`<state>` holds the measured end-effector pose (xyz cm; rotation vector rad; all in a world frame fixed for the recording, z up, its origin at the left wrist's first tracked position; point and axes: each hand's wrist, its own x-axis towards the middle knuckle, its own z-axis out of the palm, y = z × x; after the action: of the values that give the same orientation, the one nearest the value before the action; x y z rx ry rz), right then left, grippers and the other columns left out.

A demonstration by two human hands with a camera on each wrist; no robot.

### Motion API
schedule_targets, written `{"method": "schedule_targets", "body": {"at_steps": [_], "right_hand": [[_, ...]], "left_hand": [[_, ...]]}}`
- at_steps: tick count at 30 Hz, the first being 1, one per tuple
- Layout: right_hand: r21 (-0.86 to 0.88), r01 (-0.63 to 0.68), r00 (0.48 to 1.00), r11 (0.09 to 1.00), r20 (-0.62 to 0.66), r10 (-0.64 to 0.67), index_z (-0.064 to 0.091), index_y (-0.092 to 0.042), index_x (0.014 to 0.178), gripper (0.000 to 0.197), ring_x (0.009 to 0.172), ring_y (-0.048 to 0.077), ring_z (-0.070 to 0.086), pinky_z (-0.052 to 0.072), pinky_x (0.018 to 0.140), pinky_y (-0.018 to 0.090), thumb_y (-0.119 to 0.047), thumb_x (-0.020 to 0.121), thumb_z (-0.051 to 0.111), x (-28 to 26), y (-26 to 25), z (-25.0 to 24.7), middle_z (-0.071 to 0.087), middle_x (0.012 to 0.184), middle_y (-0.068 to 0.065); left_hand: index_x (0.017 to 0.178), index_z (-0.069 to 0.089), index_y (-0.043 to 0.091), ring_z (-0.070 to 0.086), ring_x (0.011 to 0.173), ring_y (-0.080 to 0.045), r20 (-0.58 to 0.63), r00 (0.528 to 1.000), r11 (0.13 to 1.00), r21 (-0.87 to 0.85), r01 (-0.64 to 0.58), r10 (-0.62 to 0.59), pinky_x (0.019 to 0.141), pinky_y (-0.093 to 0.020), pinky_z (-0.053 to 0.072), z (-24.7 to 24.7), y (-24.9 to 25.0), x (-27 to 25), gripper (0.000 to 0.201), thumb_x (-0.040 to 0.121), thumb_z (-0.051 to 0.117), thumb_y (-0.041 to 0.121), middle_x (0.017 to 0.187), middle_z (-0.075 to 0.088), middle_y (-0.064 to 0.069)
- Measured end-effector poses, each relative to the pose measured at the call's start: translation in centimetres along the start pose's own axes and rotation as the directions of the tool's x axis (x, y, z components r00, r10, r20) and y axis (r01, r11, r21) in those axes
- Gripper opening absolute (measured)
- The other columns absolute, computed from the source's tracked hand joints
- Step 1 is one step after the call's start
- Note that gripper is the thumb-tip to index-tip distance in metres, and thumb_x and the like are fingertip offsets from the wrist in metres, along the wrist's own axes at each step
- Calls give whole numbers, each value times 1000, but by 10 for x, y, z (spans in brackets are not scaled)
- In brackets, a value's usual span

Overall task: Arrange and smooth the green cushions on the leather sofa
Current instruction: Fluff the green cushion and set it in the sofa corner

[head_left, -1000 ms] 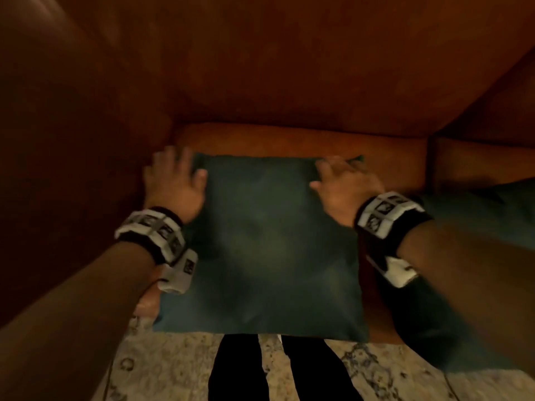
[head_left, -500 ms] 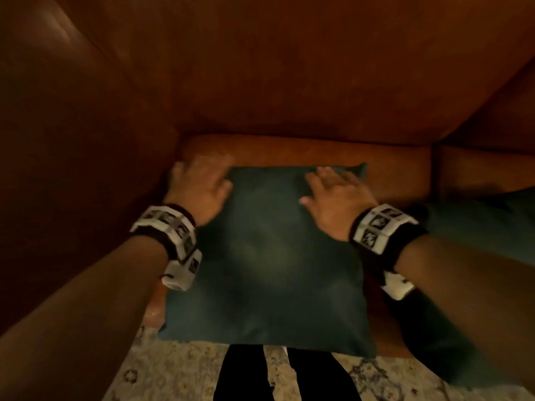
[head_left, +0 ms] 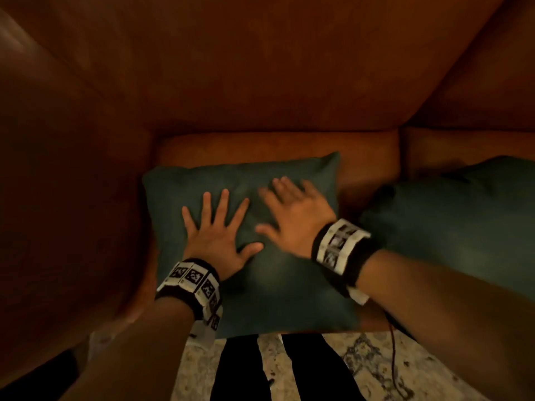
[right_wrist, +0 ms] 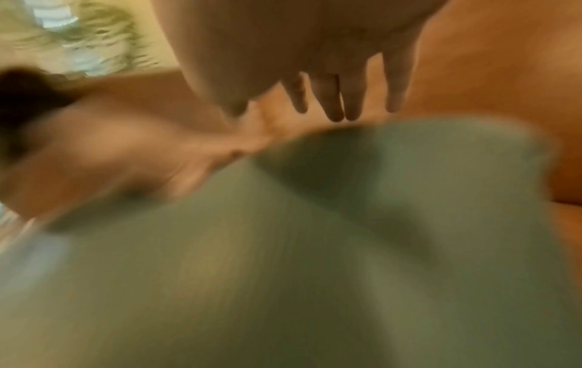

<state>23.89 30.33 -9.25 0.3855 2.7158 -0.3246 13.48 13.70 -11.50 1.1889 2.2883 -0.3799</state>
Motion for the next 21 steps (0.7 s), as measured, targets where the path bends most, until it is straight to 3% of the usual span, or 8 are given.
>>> {"method": "schedule_targets", "body": {"at_steps": [2, 6, 9, 12, 14, 16, 19, 21], "right_hand": [[-48, 11, 998, 999, 66, -8, 24, -20, 151, 71, 147, 29, 20, 17, 116, 54, -61, 93, 25, -13, 2, 17, 23, 157, 16], [109, -282, 959, 953, 45, 279, 34, -21, 146, 64, 138, 25, 39, 39, 105, 50, -55, 94, 21, -45, 44, 36, 41, 150, 9], [298, -523, 851, 798, 130, 509, 28, -19, 147, 59, 129, 29, 47, 40, 98, 43, -53, 98, 27, -61, 59, 39, 42, 148, 7], [520, -608, 771, 600, 209, 601, 29, -23, 144, 60, 120, 36, 52, 43, 93, 43, -57, 96, 35, -69, 42, 36, 49, 141, 10], [608, -650, 715, 455, 287, 637, 25, -30, 145, 67, 119, 37, 53, 43, 95, 44, -67, 91, 33, -74, 25, 41, 51, 139, 12], [616, -686, 668, 386, 325, 669, 18, -34, 147, 72, 119, 35, 55, 43, 94, 42, -74, 87, 28, -81, 9, 52, 50, 141, 9], [595, -680, 669, 429, 264, 695, 11, -36, 149, 82, 124, 29, 52, 43, 95, 40, -82, 82, 21, -90, -5, 67, 38, 151, -3], [575, -684, 662, 448, 231, 713, 10, -32, 151, 85, 126, 28, 51, 44, 97, 40, -82, 82, 18, -88, -7, 75, 35, 153, -3]], "left_hand": [[141, -23, 50, -22, 144, -31, 18, 1000, 999, -39, 0, 0, 110, -66, -7, 1, -8, 5, 87, 70, 8, 90, 158, -24, 5], [141, -18, 52, -18, 145, -31, 130, 991, 1000, -11, -16, 17, 110, -67, -6, -17, -5, 13, 89, 67, 10, 92, 159, -18, 6], [145, 20, 39, 10, 144, -35, 138, 990, 998, 54, -29, 21, 111, -67, -5, -54, 13, 28, 83, 76, 16, 84, 155, 18, -7], [126, 50, 18, 40, 128, -32, -97, 983, 987, 10, -157, 158, 113, -55, 16, -89, 35, 69, 61, 92, 26, 62, 132, 48, -12], [140, 39, 17, 36, 134, -29, -118, 962, 961, -101, -259, 247, 113, -46, 23, -98, 49, 108, 59, 95, 33, 55, 145, 41, -11], [151, 15, 29, 19, 145, -23, 28, 948, 934, -179, -308, 318, 117, -48, 15, -95, 65, 138, 70, 92, 30, 63, 158, 20, -1], [149, 4, 42, 18, 146, -21, 154, 880, 885, -209, -416, 450, 116, -52, 14, -80, 89, 159, 69, 90, 26, 68, 160, 15, 6], [150, 18, 33, 32, 140, -26, 196, 883, 896, -222, -383, 426, 114, -44, 25, -74, 99, 172, 68, 92, 33, 63, 156, 28, -2]]}}
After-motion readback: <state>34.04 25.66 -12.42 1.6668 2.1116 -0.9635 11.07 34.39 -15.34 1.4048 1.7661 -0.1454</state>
